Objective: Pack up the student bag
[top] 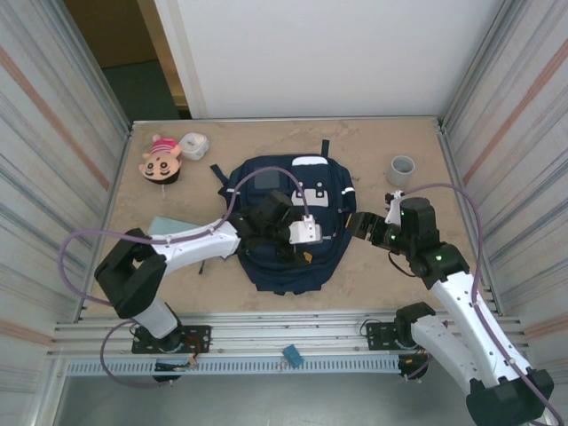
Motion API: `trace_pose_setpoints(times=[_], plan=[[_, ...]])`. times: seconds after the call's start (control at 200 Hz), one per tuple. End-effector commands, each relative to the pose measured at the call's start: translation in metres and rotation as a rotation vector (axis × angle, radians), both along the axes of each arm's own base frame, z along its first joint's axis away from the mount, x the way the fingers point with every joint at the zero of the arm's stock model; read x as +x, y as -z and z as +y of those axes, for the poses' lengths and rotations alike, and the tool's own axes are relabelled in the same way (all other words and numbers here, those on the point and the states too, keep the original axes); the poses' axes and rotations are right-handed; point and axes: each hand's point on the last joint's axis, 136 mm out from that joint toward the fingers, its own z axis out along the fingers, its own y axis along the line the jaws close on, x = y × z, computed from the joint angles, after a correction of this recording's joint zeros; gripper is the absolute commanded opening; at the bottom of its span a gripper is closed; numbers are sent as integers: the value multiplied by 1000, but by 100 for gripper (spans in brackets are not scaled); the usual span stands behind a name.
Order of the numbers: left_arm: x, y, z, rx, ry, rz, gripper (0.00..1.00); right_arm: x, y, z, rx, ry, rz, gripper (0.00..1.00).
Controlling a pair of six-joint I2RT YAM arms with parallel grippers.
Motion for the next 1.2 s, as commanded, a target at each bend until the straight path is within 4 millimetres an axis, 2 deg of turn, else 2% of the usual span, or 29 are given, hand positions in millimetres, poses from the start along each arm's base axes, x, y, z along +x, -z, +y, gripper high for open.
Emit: trace_pose_setpoints(times=[0.0,0.095,0.21,0.291,0.371,0.431,0.526,0.561,0.702,0.832,0.912,1.047,1.067,1.193], plan=[[4,-1,-10,-10,49,-41,83,4,-2,-4,-3,22,-25,72],[2,9,-12,12,62,-22,84,5,-2,-3,-6,19,-27,72],[9,25,-13,54,31,-47,83,6,0,-3,-7,16,-22,72],[22,30,-12,70,-24,-97,77,6,0,-2,-5,12,-18,72],[26,25,-12,51,-45,-126,62,6,2,-2,-8,10,-15,72],[23,12,-13,20,-36,-137,46,7,3,-3,-18,13,-18,72],[19,-24,-12,-48,-35,-171,8,9,4,-5,-66,-11,-55,73],[19,-39,-9,-75,-38,-192,0,10,5,-5,-89,-28,-82,73],[11,-101,4,-230,13,-168,0,18,1,-2,-185,-123,-211,74],[7,-138,22,-311,62,-115,0,29,4,3,-248,-237,-296,76],[3,-148,31,-325,95,-96,0,35,7,8,-257,-319,-328,76],[1,-149,40,-301,129,-98,0,45,6,17,-260,-462,-377,73],[1,-149,40,-293,135,-106,0,47,13,19,-263,-486,-363,73],[4,-153,43,-245,155,-142,0,56,22,24,-297,-580,-362,70]])
